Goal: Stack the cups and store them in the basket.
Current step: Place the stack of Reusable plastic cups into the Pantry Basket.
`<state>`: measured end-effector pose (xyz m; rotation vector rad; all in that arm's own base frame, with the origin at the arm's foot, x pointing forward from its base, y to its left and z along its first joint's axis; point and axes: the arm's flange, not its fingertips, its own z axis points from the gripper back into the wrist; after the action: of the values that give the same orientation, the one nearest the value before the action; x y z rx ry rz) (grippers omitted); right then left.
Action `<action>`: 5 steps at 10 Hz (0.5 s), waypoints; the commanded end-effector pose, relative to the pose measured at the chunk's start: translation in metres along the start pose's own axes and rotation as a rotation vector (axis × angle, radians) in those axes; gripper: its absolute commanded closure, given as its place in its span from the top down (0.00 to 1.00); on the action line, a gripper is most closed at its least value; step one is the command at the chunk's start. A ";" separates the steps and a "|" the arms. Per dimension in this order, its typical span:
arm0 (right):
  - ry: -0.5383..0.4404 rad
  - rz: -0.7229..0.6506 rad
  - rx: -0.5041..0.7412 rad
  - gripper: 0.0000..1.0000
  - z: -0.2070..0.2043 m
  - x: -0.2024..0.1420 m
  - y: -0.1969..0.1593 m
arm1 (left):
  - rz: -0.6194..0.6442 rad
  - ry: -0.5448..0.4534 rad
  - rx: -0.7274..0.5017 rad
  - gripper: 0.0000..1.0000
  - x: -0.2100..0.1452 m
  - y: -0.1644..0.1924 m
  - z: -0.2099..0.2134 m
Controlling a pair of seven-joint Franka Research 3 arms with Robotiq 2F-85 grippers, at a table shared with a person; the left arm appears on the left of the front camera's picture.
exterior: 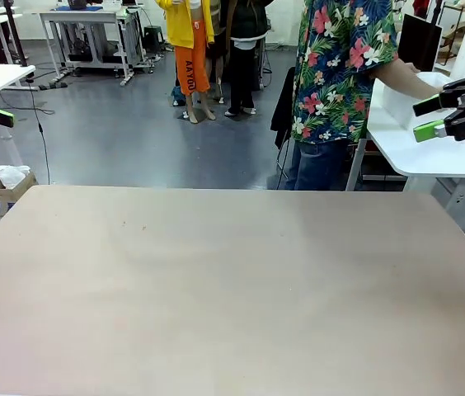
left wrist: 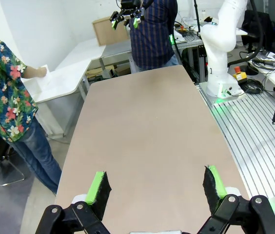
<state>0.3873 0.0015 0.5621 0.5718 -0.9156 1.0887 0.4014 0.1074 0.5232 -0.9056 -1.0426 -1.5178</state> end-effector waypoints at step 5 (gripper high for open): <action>-0.026 0.009 0.000 1.00 0.001 0.003 -0.001 | 0.012 0.010 0.002 1.00 0.002 -0.002 -0.001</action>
<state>0.3873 0.0016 0.5621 0.5718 -0.9156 1.0888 0.4014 0.1074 0.5232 -0.9056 -1.0426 -1.5178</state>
